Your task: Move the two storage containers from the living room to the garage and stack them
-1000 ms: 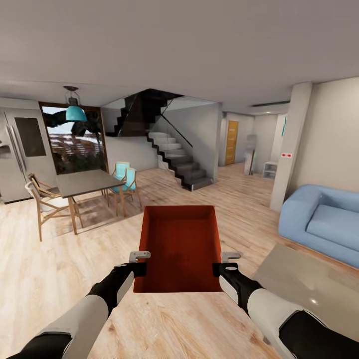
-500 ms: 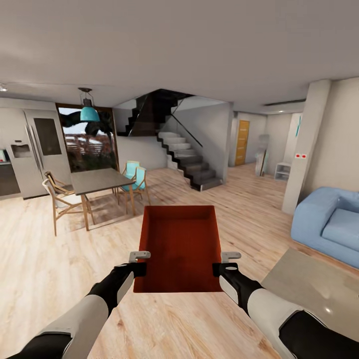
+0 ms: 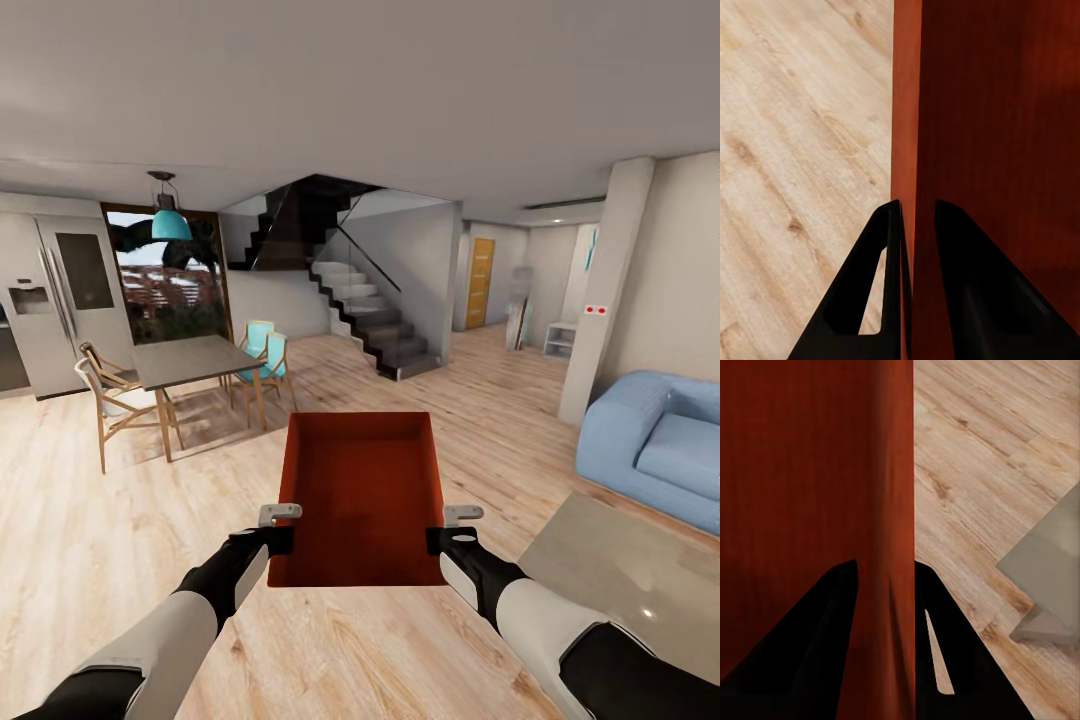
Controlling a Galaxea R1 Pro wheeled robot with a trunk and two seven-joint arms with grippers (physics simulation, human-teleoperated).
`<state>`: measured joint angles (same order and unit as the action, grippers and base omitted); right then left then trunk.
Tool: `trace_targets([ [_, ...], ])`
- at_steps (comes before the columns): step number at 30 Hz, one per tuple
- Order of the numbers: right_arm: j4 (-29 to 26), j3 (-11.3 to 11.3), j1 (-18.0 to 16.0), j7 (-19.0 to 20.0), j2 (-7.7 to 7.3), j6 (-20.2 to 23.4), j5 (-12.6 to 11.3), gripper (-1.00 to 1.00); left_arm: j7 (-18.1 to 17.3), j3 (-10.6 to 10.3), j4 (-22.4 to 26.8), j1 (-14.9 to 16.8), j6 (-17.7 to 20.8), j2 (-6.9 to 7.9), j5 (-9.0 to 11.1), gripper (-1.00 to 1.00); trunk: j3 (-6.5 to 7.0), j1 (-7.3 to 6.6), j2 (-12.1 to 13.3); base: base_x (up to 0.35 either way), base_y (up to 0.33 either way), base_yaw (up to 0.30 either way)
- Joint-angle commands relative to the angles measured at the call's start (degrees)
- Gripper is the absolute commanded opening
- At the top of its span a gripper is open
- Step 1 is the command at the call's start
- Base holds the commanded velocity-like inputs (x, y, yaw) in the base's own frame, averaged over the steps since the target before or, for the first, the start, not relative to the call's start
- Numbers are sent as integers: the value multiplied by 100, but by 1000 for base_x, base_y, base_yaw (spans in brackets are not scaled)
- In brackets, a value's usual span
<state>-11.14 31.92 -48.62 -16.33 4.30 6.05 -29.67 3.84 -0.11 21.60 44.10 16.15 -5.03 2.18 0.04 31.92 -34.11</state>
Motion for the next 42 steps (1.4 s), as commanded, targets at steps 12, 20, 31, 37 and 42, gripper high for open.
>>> trace_targets([
  [12, -20, 168, 1, 112, 1, 37, -83, -100, 46, -7, 18, 2, 35, -6, 89, -100, -2, 2, -3, 7, 0, 0],
  [20, -20, 165, 1, 112, 1, 37, -83, -100, 46, -7, 19, 2, 31, -6, 88, -100, -2, 2, -3, 72, 0, 0],
  [31, -20, 165, 1, 112, 1, 37, -83, -100, 38, -7, 15, 2, 28, 2, 88, -100, -2, 2, -3, 305, 9, 0],
  [37, -20, 165, 1, 112, 1, 37, -83, -100, 38, 2, 11, 2, 28, 2, 89, -100, -2, 2, -3, 322, 77, 0],
  [42, -20, 173, 1, 112, 1, 37, -83, -100, 38, 2, 11, 2, 28, 2, 89, -100, -2, 2, -3, 322, 87, 0],
])
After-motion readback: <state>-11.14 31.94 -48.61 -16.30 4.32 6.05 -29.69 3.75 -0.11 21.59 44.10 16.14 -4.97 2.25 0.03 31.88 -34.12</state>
